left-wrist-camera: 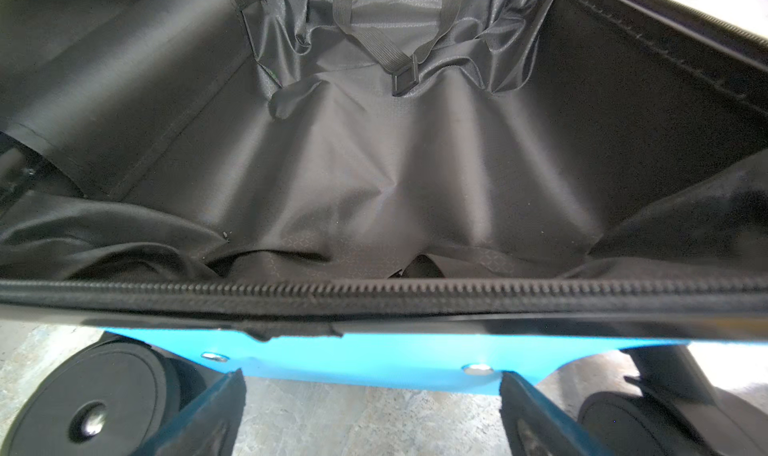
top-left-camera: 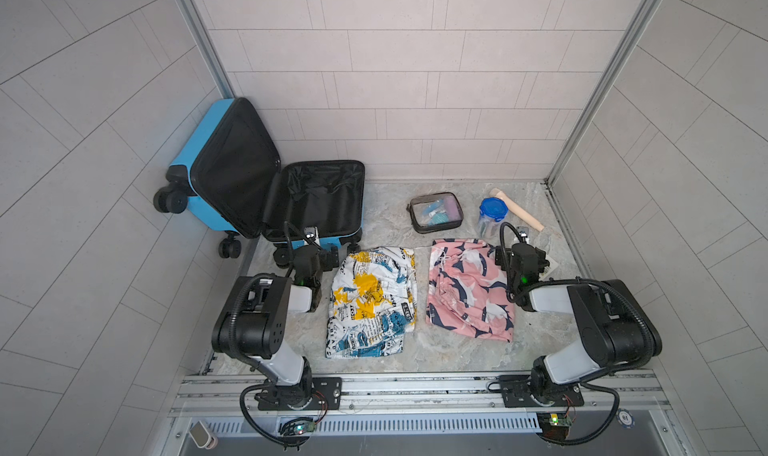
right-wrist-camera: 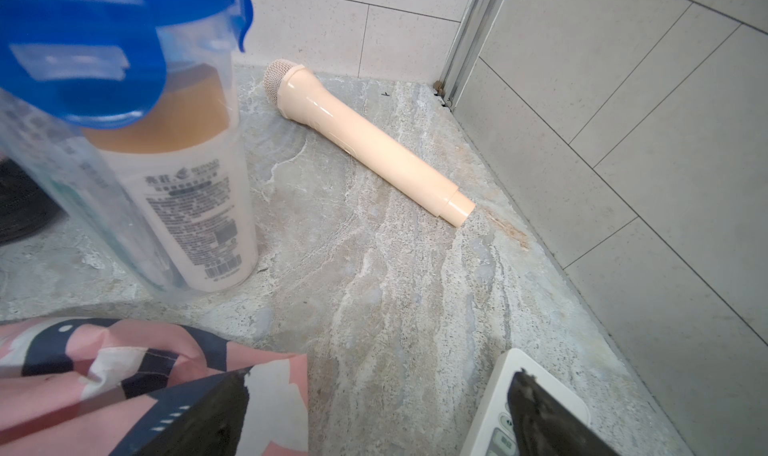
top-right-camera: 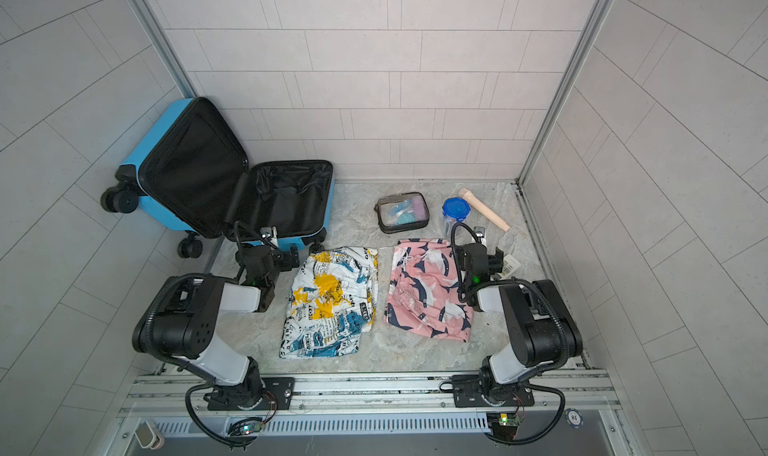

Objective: Pack the luggage

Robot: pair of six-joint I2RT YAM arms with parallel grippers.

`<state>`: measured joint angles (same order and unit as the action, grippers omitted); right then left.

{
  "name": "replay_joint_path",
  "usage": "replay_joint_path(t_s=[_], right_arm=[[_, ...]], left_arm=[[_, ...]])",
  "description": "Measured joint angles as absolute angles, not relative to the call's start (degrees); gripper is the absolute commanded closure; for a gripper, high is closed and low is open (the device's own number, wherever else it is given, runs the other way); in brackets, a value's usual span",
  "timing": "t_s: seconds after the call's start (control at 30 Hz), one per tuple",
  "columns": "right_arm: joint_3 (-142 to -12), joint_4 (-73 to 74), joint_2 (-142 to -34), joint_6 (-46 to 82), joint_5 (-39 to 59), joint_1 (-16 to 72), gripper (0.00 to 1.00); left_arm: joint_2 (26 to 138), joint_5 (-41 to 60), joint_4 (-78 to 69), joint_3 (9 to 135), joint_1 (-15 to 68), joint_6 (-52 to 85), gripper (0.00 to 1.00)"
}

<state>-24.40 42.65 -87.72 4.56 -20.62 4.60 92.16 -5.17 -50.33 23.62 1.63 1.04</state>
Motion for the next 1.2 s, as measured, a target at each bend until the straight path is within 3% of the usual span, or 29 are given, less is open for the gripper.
replay_joint_path(t_s=[0.6,0.87,1.03,1.2], right_arm=[[-24.2,42.6,-87.4,4.9,-21.1,4.6,0.0],[-21.0,40.5,-79.4,6.5,-22.1,3.7,0.01],[-23.7,33.1,-71.0,8.4,-22.6,3.7,0.01],[-27.8,20.0,-61.5,20.3,-26.0,3.6,0.01]], left_arm=[[91.7,-5.1,-50.0,23.6,1.6,1.0,0.0],[79.8,-7.9,-43.5,23.6,4.0,0.1,0.0],[71.2,-12.5,-34.1,25.2,6.2,1.9,0.0],[62.8,-17.6,-11.2,36.1,6.8,10.6,0.0]])
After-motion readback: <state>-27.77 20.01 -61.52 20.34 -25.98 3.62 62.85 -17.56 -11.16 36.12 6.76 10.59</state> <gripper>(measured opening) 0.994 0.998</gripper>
